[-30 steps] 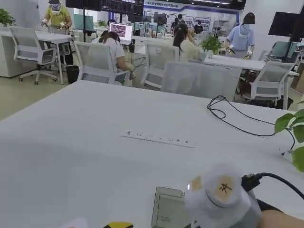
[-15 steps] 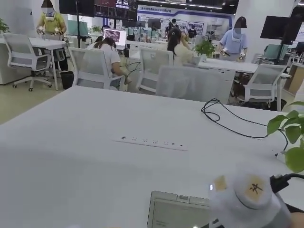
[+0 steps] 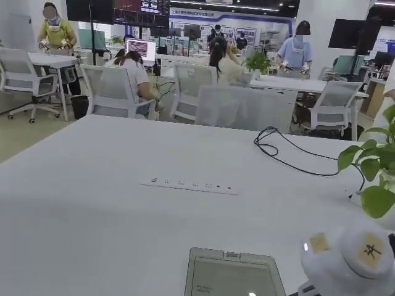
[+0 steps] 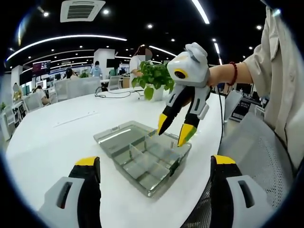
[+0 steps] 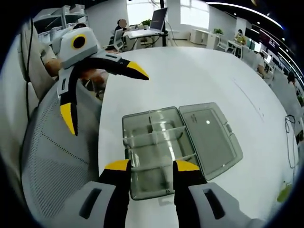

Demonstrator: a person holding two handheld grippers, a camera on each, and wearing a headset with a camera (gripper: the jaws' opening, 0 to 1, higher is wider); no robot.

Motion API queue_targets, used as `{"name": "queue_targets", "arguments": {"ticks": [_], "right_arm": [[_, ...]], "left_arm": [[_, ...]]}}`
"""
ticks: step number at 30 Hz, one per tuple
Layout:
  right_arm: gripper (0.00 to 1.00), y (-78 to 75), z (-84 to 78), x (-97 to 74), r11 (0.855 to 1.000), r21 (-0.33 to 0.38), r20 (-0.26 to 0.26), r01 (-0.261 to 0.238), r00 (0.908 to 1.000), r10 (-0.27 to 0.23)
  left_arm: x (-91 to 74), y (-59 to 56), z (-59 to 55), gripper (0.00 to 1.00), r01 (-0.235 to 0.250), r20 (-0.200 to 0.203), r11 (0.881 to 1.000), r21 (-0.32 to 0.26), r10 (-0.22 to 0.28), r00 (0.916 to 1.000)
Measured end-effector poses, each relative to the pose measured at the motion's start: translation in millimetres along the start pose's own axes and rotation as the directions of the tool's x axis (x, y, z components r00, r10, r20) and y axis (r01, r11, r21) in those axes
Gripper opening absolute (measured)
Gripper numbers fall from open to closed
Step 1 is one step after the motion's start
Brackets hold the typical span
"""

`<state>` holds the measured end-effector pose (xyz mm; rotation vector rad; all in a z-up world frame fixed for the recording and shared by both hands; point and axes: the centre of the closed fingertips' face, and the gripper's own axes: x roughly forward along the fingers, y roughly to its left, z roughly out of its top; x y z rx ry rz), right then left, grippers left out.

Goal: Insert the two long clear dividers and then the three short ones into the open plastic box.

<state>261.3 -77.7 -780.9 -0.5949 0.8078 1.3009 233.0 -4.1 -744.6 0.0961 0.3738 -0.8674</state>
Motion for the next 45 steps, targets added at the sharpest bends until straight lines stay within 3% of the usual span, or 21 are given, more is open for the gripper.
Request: {"name": "queue_targets", "arguments": {"ticks": [9,30,45], "right_arm": [[0.38,-6.1,-27.3,-17.9,0.999,0.023,-0.017,0.035,0.9993,-0.035],[0.44,-23.5,-104.7,-42.8,0.992,0.075,-0.137,0.101,0.9865,-0.090],[0.45,-26.8,-146.7,-44.9,0.997,0.030,-0.216,0.071,0.9743,-0.063]], "left_arm": [[0.1,2.3,-0.4,0.98,-0.008,0.006,1.000,-0.002,0.008,1.0000],[0.7,0.5,-1.1,0.98,-0.004,-0.001,1.000,-0.003,0.004,1.0000],[-0.2,2.3,-3.1,0.93,-0.016,-0.016,1.000,0.004,0.016,0.9997]]}}
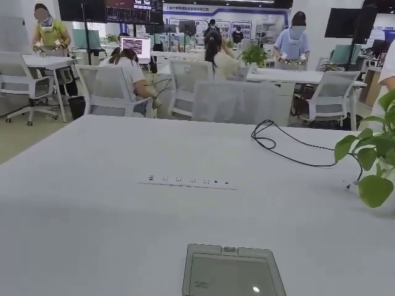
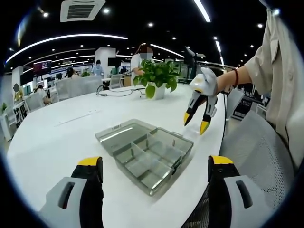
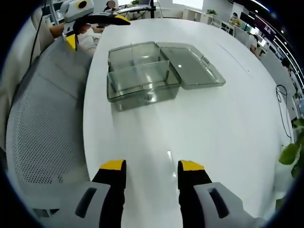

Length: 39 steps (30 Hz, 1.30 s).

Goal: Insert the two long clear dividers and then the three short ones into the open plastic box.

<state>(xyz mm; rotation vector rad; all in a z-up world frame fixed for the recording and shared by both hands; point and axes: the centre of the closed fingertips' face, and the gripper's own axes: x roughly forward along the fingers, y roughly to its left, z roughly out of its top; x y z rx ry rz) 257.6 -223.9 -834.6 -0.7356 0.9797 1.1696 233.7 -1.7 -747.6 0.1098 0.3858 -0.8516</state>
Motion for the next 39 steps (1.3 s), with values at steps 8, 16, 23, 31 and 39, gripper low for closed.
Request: {"name": "queue_targets", "arguments": {"ticks": [8,16,23,31,39], "right_arm": [[0.42,-2.5,-12.4,4.7,0.999,-0.038,-0.028,-0.016,0.9995,0.015],[0.39,-5.8,-21.2,7.7,0.996,-0.089,-0.065,-0.027,0.9977,0.021],[0.38,-9.1,-30.7,9.3,0.993,-0.112,-0.097,-0.027,0.9951,0.017],[0.34,-10.0,-31.2,8.2,0.991,-0.135,-0.095,-0.024,0.9954,0.011],[0.33,-11.0,-31.6,8.3,0.995,-0.102,-0.088,-0.009,0.9961,0.000]], "left_arm": [[-0.3,0.8,-1.3,0.93,-0.003,-0.008,1.000,0.004,0.003,1.0000],[-0.3,1.3,-1.8,0.92,-0.009,-0.016,1.000,0.006,0.009,0.9998],[-0.3,2.1,0.5,0.91,-0.019,-0.010,1.000,0.002,0.019,0.9998],[-0.5,0.4,1.2,0.90,-0.021,-0.012,1.000,0.011,0.021,0.9997],[-2.4,0.8,1.4,0.89,-0.029,-0.017,0.999,0.017,0.029,0.9994]]}}
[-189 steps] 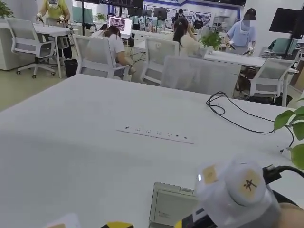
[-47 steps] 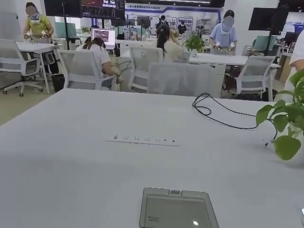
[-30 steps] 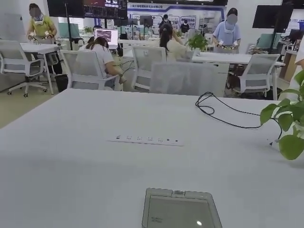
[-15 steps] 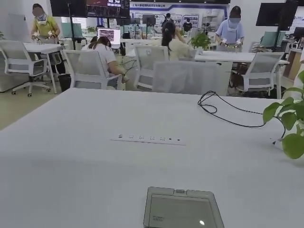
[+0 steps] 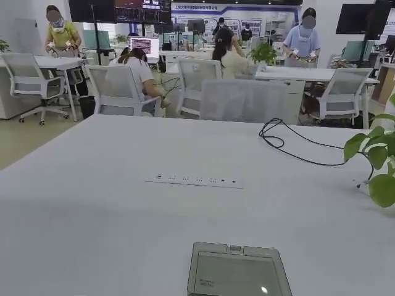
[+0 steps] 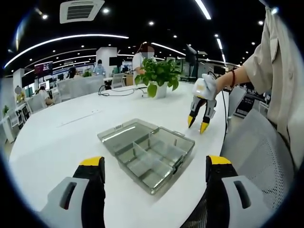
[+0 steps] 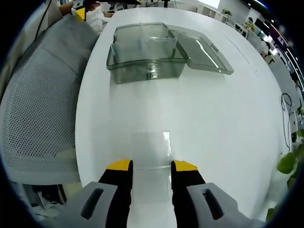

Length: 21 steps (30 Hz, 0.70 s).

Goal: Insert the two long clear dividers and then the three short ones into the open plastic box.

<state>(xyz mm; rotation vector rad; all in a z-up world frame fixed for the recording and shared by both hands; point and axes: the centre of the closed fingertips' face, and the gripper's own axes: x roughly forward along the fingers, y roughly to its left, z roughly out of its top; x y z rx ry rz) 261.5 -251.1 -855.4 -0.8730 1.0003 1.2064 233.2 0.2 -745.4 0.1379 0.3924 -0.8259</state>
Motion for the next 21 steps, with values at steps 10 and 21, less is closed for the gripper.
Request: {"name": "queue_targets", "arguments": {"ticks": [10,21], "right_arm": [[0.32,0.2,-1.0,-1.2,0.999,0.037,0.007,0.031,0.9995,-0.031],[0.32,-14.1,23.2,-24.0,0.983,0.066,0.079,0.173,0.9808,-0.178]], "left_arm": [[-1.3,-1.7,0.2,0.85,0.002,-0.002,1.000,-0.007,-0.002,1.0000],[-3.9,1.2,3.8,0.78,-0.009,0.012,0.999,-0.043,0.010,0.9999]]}}
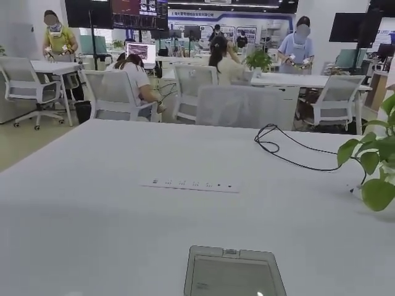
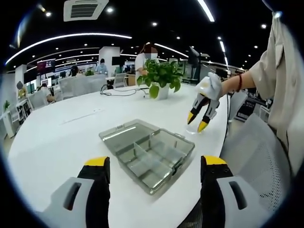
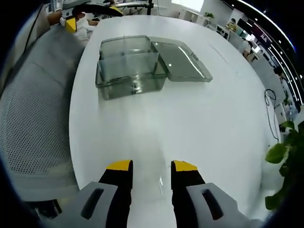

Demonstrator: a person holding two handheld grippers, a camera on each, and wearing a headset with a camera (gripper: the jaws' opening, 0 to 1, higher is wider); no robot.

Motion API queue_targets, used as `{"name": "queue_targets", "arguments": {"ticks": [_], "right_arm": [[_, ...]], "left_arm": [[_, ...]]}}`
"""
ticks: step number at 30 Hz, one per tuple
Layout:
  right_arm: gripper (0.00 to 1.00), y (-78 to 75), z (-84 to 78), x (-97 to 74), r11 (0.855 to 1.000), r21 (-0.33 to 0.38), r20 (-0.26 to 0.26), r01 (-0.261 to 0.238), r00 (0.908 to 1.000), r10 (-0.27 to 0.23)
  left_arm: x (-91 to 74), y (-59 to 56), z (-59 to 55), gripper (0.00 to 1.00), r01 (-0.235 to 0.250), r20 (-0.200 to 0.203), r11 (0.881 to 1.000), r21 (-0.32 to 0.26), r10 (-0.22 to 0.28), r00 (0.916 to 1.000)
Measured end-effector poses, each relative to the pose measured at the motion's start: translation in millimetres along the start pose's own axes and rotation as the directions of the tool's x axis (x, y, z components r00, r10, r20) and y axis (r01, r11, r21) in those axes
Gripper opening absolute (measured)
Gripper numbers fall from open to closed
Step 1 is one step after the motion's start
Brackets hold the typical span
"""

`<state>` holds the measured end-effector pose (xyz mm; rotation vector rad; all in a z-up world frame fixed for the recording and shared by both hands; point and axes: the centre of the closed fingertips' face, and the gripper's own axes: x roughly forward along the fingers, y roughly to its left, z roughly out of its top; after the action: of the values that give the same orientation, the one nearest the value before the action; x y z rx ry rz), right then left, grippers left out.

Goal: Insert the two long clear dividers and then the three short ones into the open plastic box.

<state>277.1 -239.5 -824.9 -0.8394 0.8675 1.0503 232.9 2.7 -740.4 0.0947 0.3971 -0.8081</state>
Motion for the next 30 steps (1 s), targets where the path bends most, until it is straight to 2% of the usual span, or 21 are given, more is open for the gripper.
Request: {"name": "queue_targets", "arguments": {"ticks": [3,12,17,24,30], "right_arm": [[0.32,-4.5,17.7,-7.3,0.999,-0.010,0.055,0.044,0.9975,-0.043],[0.32,-6.0,56.8,-20.2,0.993,-0.045,0.142,0.108,0.9847,-0.101],[0.32,1.7,79.4,-25.0,0.992,-0.063,0.187,0.111,0.9775,-0.097],[0.32,16.5,112.6,-28.5,0.988,-0.103,0.261,0.113,0.9619,-0.083],[0.32,26.4,133.7,-29.0,0.985,-0.130,0.305,0.113,0.9499,-0.069]], "left_arm": [[-0.2,1.1,0.9,0.76,0.000,0.015,0.998,-0.055,0.001,0.9999],[-1.3,3.0,6.9,0.68,0.009,0.045,0.994,-0.105,-0.005,0.9990],[0.4,-3.2,8.2,0.63,0.033,0.054,0.992,-0.123,-0.026,0.9982],[4.0,-13.7,11.4,0.58,0.071,0.076,0.984,-0.162,-0.059,0.9954],[5.9,-20.8,14.6,0.50,0.099,0.086,0.980,-0.175,-0.085,0.9926]]}}
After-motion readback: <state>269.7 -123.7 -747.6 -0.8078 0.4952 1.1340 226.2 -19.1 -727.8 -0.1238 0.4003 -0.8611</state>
